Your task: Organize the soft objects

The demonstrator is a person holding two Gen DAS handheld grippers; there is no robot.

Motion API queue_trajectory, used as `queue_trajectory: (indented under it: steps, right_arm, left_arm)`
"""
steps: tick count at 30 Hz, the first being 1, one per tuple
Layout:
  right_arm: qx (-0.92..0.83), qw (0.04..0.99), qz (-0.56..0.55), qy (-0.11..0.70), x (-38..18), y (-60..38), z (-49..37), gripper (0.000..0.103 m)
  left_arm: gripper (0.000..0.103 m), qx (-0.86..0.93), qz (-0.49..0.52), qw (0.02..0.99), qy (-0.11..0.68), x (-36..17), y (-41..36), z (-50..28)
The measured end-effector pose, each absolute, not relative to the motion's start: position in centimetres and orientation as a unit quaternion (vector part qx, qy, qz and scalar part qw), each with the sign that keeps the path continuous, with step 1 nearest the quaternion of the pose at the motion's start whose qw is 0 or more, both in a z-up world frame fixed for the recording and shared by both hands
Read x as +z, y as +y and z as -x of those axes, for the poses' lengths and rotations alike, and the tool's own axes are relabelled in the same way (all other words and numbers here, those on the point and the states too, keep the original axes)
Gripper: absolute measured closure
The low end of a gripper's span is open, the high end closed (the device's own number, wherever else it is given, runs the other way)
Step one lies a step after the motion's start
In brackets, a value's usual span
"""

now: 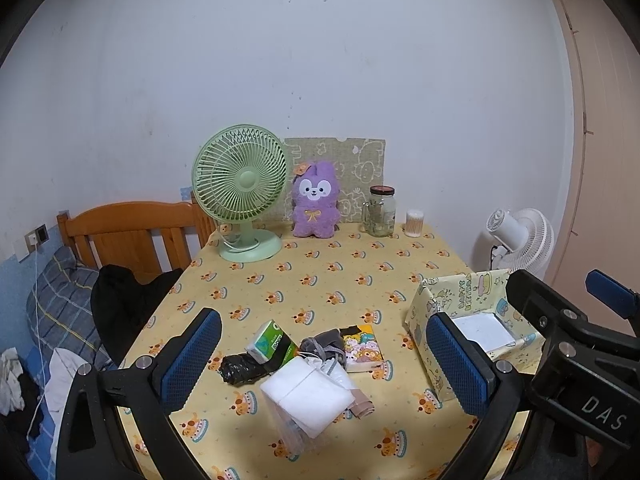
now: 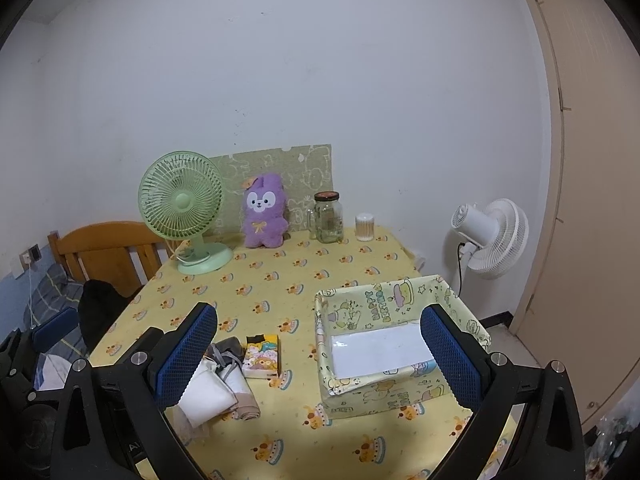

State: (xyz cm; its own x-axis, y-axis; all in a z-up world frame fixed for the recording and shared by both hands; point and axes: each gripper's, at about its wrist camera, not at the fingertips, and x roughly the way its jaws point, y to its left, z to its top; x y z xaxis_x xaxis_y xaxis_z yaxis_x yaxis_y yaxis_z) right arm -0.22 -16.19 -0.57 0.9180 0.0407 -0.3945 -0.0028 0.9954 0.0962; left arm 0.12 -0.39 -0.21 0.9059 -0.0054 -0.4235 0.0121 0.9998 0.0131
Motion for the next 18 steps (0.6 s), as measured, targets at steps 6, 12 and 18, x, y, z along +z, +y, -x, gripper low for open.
queue_trajectory:
  steps: [6, 12, 18]
  right_arm:
    - [0.009, 0.978, -0.046, 0.202, -0.42, -16.13, 0.15, 0.0]
    - [0.007, 0.978, -0.045, 0.202, -0.26, -16.14, 0.04, 0.0]
    - [0.005, 0.978, -0.045, 0.203, -0.28, -16.16, -0.18, 0.0]
  left_arm:
    - [0.0, -0.006, -0.004, 0.975, 0.22, -0.12, -0.26, -0.19]
    - [0.0, -0.006, -0.004, 0.975, 0.221, -0.16, -0.29, -0.17]
    - [0.001, -0.008, 0.001, 0.975, 0.223, -0.19, -0.14, -0.21]
